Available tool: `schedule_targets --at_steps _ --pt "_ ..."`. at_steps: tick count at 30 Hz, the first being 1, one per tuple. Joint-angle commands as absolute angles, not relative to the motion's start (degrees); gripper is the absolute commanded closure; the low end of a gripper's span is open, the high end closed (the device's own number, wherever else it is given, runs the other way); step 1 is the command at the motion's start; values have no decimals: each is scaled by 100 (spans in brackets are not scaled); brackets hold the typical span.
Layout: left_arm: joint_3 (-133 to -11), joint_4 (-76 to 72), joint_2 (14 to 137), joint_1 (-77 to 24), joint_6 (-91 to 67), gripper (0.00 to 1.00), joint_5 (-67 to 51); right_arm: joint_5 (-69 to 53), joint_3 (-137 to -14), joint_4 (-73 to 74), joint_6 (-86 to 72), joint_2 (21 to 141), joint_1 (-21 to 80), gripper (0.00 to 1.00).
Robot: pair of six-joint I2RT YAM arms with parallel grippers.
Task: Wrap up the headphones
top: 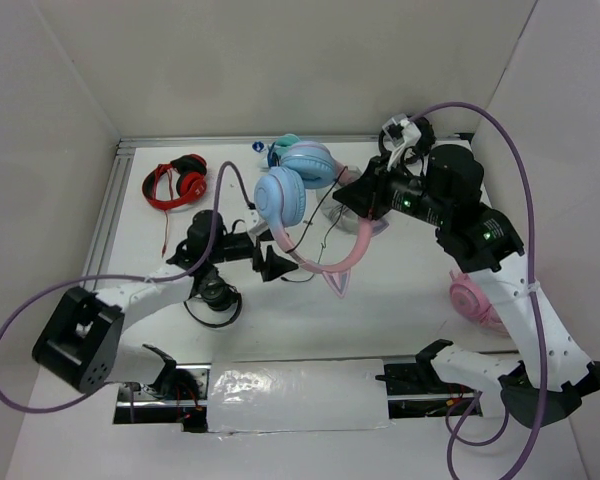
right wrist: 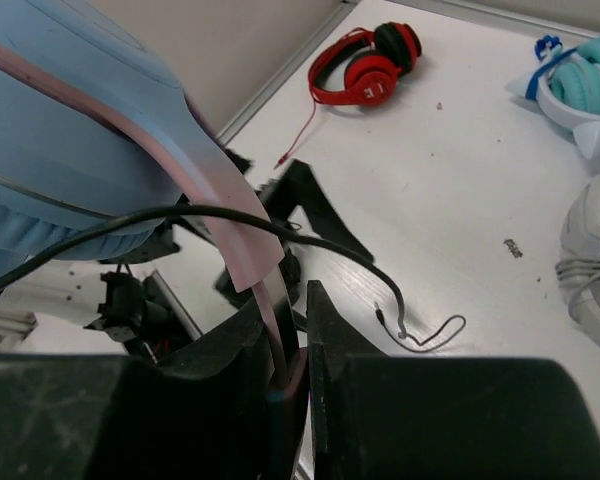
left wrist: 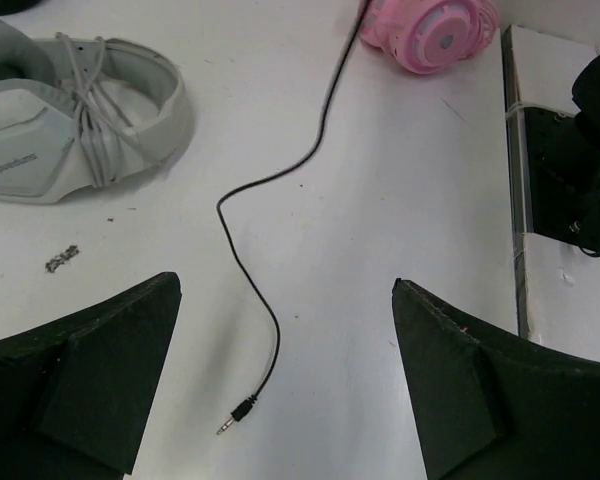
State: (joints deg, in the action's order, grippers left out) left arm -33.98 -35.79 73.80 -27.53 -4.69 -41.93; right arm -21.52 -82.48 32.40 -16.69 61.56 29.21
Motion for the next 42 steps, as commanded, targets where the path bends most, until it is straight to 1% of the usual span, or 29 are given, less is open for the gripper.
schedule_targets --at_steps 1,2,4,6,9,13,18,20,22,26,28,29,30,31,32,33,34,37,39,42 --pt "-4147 -4061 8083 -2733 -158 1 -5114 -2593 -8833 3155 -1828 6187 2883 100" --pt "-4453 -3895 8251 -2751 -167 1 -5298 -2567 -8911 3164 -1828 6231 2874 100" --pt "-4657 -3850 8639 -2786 -280 1 -5738 -2558 -8947 3147 -1846 6266 2848 100" --pt "-4711 -4261 8893 -2856 -421 1 -5888 -2619 -9035 3138 -1872 6354 2804 100" --pt "-4798 -4702 9148 -2987 -615 1 -5731 -2820 -9123 3129 -1942 6494 2786 100" --pt "-5211 -4991 9597 -3094 -931 1 -5906 -2856 -9290 3094 -2048 6609 2742 100" --pt "-5449 -5825 10167 -3243 -1423 1 -5687 -2988 -9299 2936 -2179 6618 2742 100" --pt "-5712 -5810 10370 -3322 -1398 1 -5555 -3049 -9272 2874 -2250 6627 2733 100" --pt "-6028 -5695 10537 -3366 -1450 1 -5677 -3067 -9299 2830 -2285 6653 2742 100" --pt "-6257 -5871 10968 -3445 -1722 1 -5537 -3085 -9369 2838 -2320 6732 2742 100" --pt "-6398 -5906 11152 -3445 -1845 5 -5528 -3050 -9457 2909 -2294 6776 2733 100" --pt "-6451 -5880 11206 -3445 -1968 18 -5441 -3050 -9457 2927 -2294 6785 2733 100" --pt "-6547 -5810 11250 -3445 -2047 26 -5353 -3041 -9448 2944 -2294 6776 2725 100" --pt "-6574 -5836 11337 -3454 -2074 44 -5353 -3015 -9431 2918 -2294 6742 2716 100" --pt "-6592 -5879 11364 -3454 -2083 59 -5361 -3006 -9405 2927 -2294 6724 2707 100" --pt "-6609 -5862 11382 -3445 -2092 92 -5309 -2988 -9369 2944 -2294 6706 2707 100" --pt "-6618 -5653 11338 -3437 -2127 100 -5178 -2927 -9343 2962 -2277 6671 2672 100" --pt "-6321 -5545 11084 -3349 -2100 100 -4783 -2848 -9238 3014 -2250 6566 2532 100" --pt "-5820 -5651 10760 -3209 -2232 100 -4598 -2804 -9097 3006 -2215 6504 2461 100" --pt "-5117 -5441 10155 -2946 -2425 100 -3913 -2514 -8755 3023 -2154 6355 2180 100"
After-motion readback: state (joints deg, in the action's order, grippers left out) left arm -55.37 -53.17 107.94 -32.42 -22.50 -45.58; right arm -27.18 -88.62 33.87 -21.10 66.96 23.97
